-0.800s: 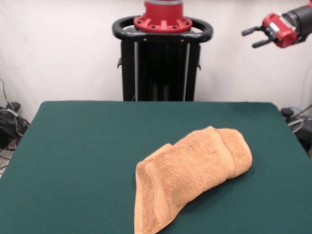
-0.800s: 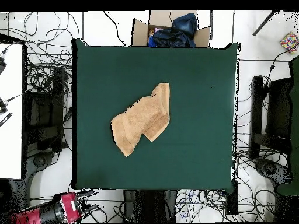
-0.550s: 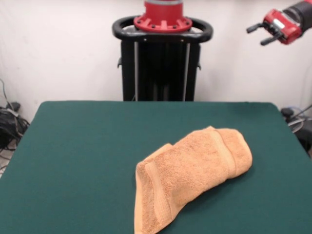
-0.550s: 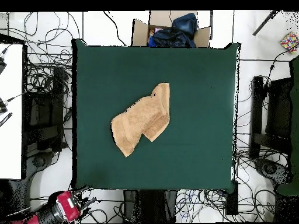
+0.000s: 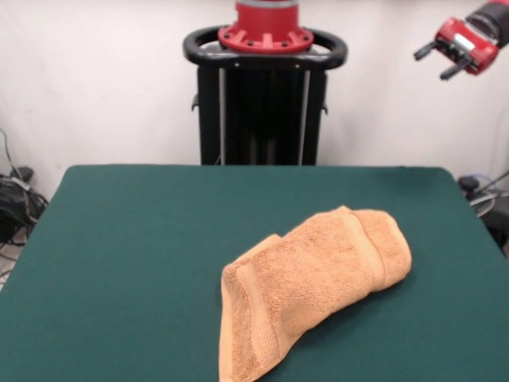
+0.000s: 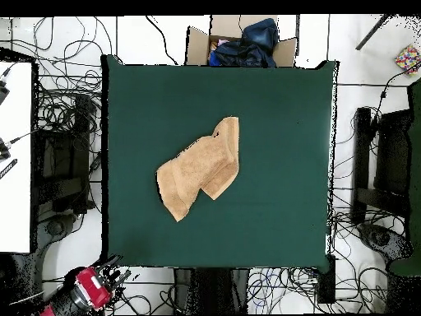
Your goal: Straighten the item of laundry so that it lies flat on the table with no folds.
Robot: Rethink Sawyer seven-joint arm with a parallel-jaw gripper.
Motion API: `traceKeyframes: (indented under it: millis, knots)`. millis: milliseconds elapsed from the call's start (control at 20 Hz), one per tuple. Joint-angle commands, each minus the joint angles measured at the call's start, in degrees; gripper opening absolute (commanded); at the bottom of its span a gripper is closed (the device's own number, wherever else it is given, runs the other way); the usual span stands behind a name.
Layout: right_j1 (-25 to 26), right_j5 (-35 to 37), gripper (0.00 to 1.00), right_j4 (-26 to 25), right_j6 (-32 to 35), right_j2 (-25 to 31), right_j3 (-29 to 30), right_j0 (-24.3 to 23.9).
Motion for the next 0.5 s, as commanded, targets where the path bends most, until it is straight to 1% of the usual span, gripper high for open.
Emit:
traceKeyframes:
  millis: [50, 300, 500]
  knots:
    - [5.78, 3.68, 1.0, 4.76, 11.49, 5.13, -7.75, -1.36]
    - [9.41, 6.09, 1.0, 7.02, 13.49, 5.83, -11.88, -2.5]
    - [12.78, 9.56, 1.0, 8.92, 15.58, 4.93, -15.81, -3.18]
